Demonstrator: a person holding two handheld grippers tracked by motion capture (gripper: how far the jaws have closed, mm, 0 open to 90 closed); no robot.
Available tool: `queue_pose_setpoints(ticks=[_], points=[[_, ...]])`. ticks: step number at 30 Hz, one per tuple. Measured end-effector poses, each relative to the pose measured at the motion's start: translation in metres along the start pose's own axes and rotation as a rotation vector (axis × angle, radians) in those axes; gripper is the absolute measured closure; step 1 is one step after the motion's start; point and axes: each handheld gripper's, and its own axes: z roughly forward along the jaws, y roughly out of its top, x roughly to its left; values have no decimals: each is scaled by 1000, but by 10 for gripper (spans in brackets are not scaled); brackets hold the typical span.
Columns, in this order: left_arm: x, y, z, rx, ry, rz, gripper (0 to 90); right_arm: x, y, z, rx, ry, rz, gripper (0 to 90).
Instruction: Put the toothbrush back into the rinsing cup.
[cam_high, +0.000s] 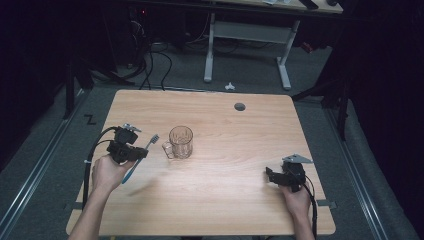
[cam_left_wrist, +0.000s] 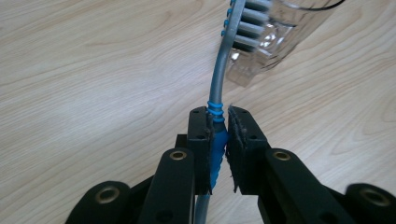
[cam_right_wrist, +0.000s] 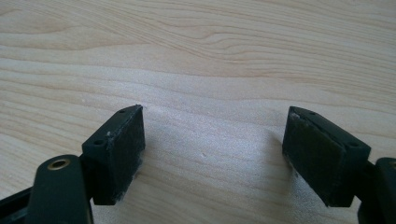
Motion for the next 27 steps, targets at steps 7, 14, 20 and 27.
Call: queue_pose_setpoints(ticks=[7, 14, 20, 27], points=[[-12, 4, -4, -39, -32, 33, 797, 0, 0, 0, 0, 0, 0, 213], [-23, 8, -8, -78, -54, 59, 798, 0, 0, 0, 0, 0, 0, 213], [-27, 11, -6, -96, -63, 62, 799, 0, 0, 0, 0, 0, 0, 213], [-33, 16, -7, -142, -69, 76, 799, 0, 0, 0, 0, 0, -1, 213]])
